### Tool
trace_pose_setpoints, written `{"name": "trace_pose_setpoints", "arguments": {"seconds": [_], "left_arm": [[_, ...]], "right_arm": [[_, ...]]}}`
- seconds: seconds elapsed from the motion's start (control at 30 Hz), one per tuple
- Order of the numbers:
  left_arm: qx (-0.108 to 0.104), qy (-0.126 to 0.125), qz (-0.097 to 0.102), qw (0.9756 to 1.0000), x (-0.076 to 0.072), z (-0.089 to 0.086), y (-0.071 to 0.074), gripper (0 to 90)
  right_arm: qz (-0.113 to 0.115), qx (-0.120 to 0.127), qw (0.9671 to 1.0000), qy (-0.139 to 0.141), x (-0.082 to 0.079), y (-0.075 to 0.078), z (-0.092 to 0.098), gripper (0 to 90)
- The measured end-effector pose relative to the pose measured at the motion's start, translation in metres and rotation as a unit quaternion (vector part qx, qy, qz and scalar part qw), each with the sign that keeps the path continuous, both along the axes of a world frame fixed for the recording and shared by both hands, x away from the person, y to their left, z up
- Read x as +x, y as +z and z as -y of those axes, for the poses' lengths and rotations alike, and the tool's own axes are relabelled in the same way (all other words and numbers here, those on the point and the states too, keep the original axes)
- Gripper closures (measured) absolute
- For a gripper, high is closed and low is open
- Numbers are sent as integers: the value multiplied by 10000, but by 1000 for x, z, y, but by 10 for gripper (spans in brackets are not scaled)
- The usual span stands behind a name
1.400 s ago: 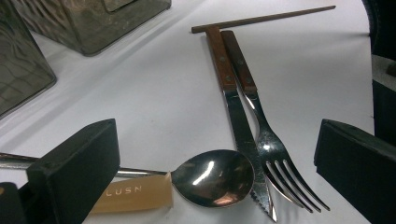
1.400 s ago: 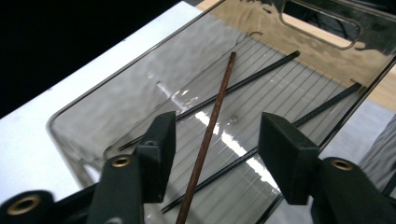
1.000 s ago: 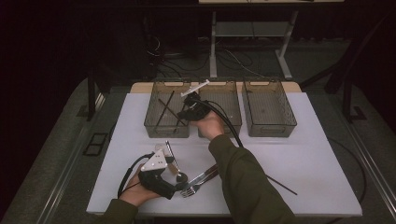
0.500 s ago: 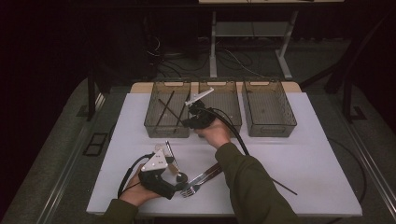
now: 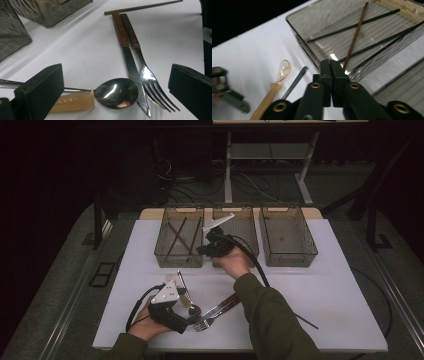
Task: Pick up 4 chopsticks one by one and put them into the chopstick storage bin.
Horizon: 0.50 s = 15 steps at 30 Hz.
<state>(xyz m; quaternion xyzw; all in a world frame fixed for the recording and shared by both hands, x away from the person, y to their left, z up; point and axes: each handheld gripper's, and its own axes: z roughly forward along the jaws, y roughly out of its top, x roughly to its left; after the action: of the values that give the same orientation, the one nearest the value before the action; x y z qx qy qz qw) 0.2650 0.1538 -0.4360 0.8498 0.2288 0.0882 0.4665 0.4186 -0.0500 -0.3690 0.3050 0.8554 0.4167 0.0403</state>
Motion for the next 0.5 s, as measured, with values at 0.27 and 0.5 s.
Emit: {"name": "trace_pose_setpoints", "arguments": {"seconds": [0.27,0.5], "left_arm": [[-51,56,-54,10000,0,0,0,0],[-94,73,-83,9999,0,0,-1,0]], "right_arm": [[42,204,9998,45,-17,6,31,653],[184,182,9996,72,-34,5,59,524]]}}
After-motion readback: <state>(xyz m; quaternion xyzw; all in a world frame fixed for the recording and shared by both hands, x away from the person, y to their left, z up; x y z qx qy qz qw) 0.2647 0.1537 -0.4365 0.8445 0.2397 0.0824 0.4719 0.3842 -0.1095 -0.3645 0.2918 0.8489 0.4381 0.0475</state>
